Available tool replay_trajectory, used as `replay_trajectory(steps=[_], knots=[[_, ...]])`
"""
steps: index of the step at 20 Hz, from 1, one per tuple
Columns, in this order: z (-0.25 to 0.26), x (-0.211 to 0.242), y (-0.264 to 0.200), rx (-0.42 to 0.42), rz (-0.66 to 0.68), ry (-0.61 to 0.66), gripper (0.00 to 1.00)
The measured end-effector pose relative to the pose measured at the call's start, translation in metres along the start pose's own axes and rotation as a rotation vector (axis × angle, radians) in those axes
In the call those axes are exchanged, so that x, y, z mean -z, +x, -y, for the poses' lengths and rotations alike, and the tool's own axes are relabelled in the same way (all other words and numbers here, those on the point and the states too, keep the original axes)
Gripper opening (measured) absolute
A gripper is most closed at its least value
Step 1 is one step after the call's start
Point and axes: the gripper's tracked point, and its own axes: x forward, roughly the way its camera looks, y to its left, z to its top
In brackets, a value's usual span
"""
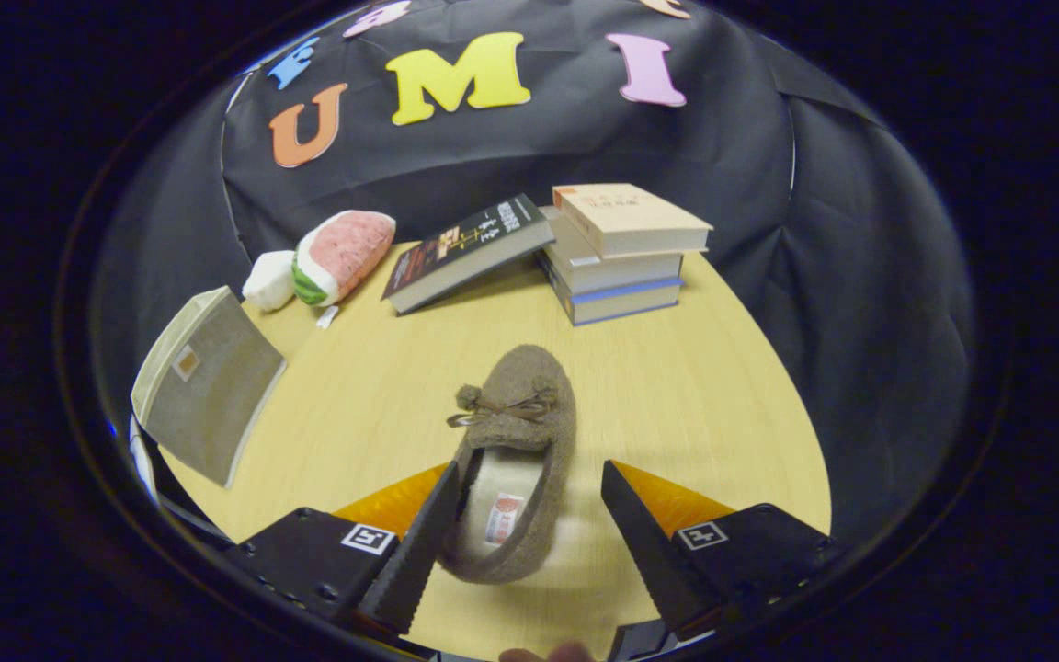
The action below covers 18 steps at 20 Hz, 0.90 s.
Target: Open the storage box then place both shoes into the box .Put the left shoe in first, then the right shoe, with the right side of both shoes facing outward in a uniform manner.
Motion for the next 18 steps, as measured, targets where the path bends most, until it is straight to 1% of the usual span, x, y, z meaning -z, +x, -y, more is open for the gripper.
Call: replay_trajectory(steps=[3, 6, 8, 9, 10, 11, 12, 13, 14, 16, 18], knots=[[0.004, 0.006, 0.019, 0.004, -0.045, 0.004, 0.94], [0.009, 0.010, 0.033, 0.009, -0.086, 0.030, 0.78], [0.008, 0.015, 0.038, -0.014, -0.123, 0.068, 0.68], [0.012, 0.013, 0.040, 0.004, -0.118, 0.100, 0.62], [0.012, 0.010, 0.037, 0.001, -0.127, 0.112, 0.18], [0.011, 0.016, 0.043, -0.002, -0.140, 0.120, 0.21], [0.017, 0.013, 0.042, 0.021, -0.139, 0.125, 0.22], [0.017, 0.013, 0.041, 0.030, -0.135, 0.145, 0.11], [0.014, 0.014, 0.039, 0.018, -0.153, 0.157, 0.00], [0.015, 0.011, 0.037, 0.017, -0.166, 0.209, 0.01], [0.009, 0.008, 0.028, 0.004, -0.179, 0.287, 0.00]])
